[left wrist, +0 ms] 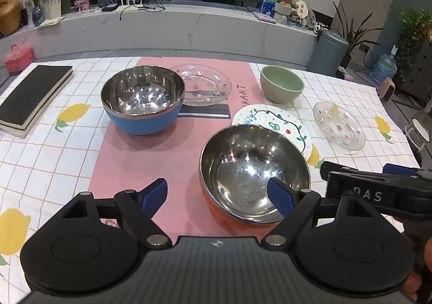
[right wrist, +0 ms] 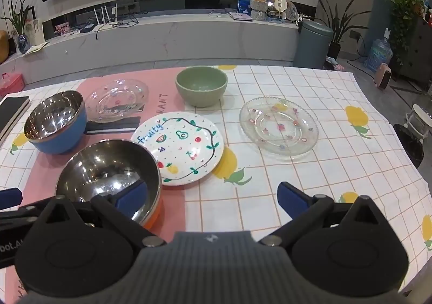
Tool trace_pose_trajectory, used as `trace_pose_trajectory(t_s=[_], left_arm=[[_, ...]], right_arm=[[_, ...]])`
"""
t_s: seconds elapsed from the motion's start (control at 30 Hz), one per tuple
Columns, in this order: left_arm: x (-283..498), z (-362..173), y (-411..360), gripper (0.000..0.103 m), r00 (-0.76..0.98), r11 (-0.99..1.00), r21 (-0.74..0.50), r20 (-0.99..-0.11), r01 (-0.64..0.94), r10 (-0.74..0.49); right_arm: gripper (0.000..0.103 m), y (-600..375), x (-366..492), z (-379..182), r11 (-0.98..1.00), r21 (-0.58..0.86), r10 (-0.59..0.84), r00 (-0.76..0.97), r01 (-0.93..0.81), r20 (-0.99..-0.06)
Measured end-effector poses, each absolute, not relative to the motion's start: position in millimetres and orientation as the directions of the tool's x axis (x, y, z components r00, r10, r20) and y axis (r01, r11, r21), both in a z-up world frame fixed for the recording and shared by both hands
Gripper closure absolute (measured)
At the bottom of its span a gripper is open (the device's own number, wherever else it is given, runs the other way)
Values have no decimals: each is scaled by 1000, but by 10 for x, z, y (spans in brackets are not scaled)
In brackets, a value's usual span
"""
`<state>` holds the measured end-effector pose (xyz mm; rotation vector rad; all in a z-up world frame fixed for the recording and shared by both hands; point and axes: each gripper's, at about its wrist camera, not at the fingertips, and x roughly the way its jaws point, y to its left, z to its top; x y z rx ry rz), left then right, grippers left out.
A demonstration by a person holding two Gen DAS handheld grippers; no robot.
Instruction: Organize plates and bowls
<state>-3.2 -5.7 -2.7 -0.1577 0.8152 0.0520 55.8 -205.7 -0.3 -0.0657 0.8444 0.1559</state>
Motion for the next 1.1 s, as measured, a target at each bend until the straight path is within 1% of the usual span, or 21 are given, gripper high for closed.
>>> trace_pose_trajectory(t_s=[0.03,0.23,0.27,1.1], left_arm=[[-6,-24,8,5,676,982,-156,-736,-108,-43],[-29,-1,13,5,671,983,-149,-740,-108,-38],[-10,-2,23,5,666,983,-147,-745,-106,-39],[3,-40,24,5,661,982,-153,-749,-108,-44]], right_arm=[[3,-2054,552,1,987,3,110,652,-163,-750],[3,-2023,560,6,982,11,129,628,-189,-767],[3,-2004,537,-53,983,11,129,635,-186,-762],[3,-2012,528,-52,984,6,121,633,-180,-765]])
